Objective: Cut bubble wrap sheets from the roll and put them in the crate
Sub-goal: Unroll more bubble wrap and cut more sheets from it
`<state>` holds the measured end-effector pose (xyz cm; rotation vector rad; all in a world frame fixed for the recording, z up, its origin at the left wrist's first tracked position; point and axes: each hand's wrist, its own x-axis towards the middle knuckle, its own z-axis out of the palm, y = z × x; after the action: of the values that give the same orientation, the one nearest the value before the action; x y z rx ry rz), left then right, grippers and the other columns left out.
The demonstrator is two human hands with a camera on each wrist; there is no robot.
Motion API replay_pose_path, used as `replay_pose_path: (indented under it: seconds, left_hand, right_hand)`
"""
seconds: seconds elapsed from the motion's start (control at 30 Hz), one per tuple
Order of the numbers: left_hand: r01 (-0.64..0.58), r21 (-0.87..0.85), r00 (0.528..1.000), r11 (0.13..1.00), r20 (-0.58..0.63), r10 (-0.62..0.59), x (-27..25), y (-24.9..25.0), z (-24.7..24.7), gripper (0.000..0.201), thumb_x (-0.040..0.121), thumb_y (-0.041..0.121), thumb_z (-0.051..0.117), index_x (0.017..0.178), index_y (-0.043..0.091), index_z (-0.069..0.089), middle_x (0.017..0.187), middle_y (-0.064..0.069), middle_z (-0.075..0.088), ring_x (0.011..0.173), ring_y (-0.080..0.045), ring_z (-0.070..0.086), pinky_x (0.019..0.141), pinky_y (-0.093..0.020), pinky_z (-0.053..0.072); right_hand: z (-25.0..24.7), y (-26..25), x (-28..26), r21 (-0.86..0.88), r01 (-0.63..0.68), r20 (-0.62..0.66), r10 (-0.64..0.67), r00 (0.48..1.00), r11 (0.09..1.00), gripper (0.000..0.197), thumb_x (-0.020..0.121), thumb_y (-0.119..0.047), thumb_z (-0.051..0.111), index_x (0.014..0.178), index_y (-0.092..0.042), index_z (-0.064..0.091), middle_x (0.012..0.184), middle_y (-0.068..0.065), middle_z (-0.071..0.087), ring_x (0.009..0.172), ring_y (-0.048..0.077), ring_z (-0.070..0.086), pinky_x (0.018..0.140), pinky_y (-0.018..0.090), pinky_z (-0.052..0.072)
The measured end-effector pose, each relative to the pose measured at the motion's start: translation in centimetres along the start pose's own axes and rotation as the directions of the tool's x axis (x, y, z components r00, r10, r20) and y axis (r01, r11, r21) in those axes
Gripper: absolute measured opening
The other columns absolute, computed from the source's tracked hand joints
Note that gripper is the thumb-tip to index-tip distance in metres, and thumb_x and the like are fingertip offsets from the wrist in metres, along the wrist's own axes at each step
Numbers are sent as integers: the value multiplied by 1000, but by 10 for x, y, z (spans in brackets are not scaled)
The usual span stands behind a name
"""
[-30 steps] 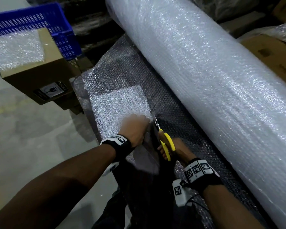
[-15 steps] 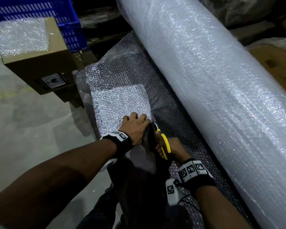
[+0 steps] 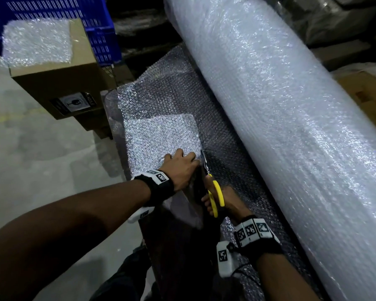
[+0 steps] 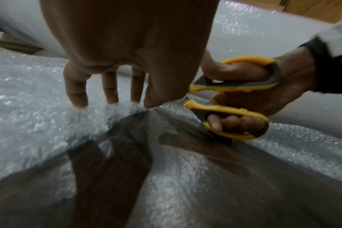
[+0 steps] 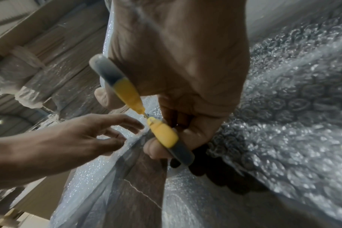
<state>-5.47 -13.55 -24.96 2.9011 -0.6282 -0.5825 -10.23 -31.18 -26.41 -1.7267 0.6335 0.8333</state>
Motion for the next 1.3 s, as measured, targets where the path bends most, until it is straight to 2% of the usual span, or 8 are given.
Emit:
replay_pose_path:
  seconds: [0.2,0.33,0.53,0.8,0.97,1.07,1.17,1.3]
  left_hand:
    - [40,101,992,994,-122,-28,9,-8,-6,36,95,44,55,123,22,56,130,-3,47,118,-31,38,87,-53,43]
    - [143,32,989,989,-31,-142,21,-18,-9,50,92,30,62,137,30,41,146,-8,29,127,-38,31,91,-62,41]
    - [149,53,989,987,5,-149,24,-21,-6,56,92,27,63,141,32,36,148,-8,26,130,-41,29,94,-65,41]
    - [127,24,992,992,13,-127,25,-25,-5,55,92,28,64,140,33,38,148,-8,25,128,-42,30,95,-66,40]
    - [145,-19,989,989,26,-145,28,-23,-10,52,94,30,62,140,32,40,146,-8,29,129,-42,30,95,-69,39]
    - [162,-60,987,985,19,-161,31,-23,-16,46,97,30,59,139,32,40,143,-6,31,127,-40,33,93,-66,42]
    - [195,-67,981,979,-11,-196,34,-24,-16,60,94,18,62,143,32,31,155,-5,13,126,-41,34,90,-63,45]
    - [224,-67,974,972,48,-221,39,-22,-24,65,93,13,63,147,32,31,160,-4,11,131,-42,29,92,-63,44]
  right_hand:
    - [-2,-2,3,-21,-37,18,37,999,999,87,49,-85,57,62,0,68,51,12,58,42,23,56,47,24,48]
    - [-1,-5,3,-22,-44,18,45,999,999,88,49,-84,59,64,2,68,52,13,59,43,24,56,48,25,49]
    - [2,-13,9,-38,-29,16,30,999,999,89,43,-89,59,54,-1,69,54,16,60,43,26,58,49,27,50]
    - [1,-21,10,-48,1,-86,-5,996,999,73,72,-74,65,54,-3,61,47,10,55,37,19,50,43,22,43]
    - [-2,-20,12,-61,-14,-87,9,996,998,80,59,-83,61,52,-3,63,48,12,55,37,22,52,42,23,43]
    - [-3,-24,16,-85,-46,-52,42,998,995,85,68,-83,57,58,1,66,49,13,57,39,23,54,45,24,47]
    - [-2,-29,20,-102,-65,-17,64,998,993,87,59,-85,56,58,1,68,52,14,59,42,25,56,48,26,49]
    - [-3,-35,19,-87,-63,-9,63,998,994,78,80,-73,60,56,1,66,51,14,58,41,24,54,47,25,48]
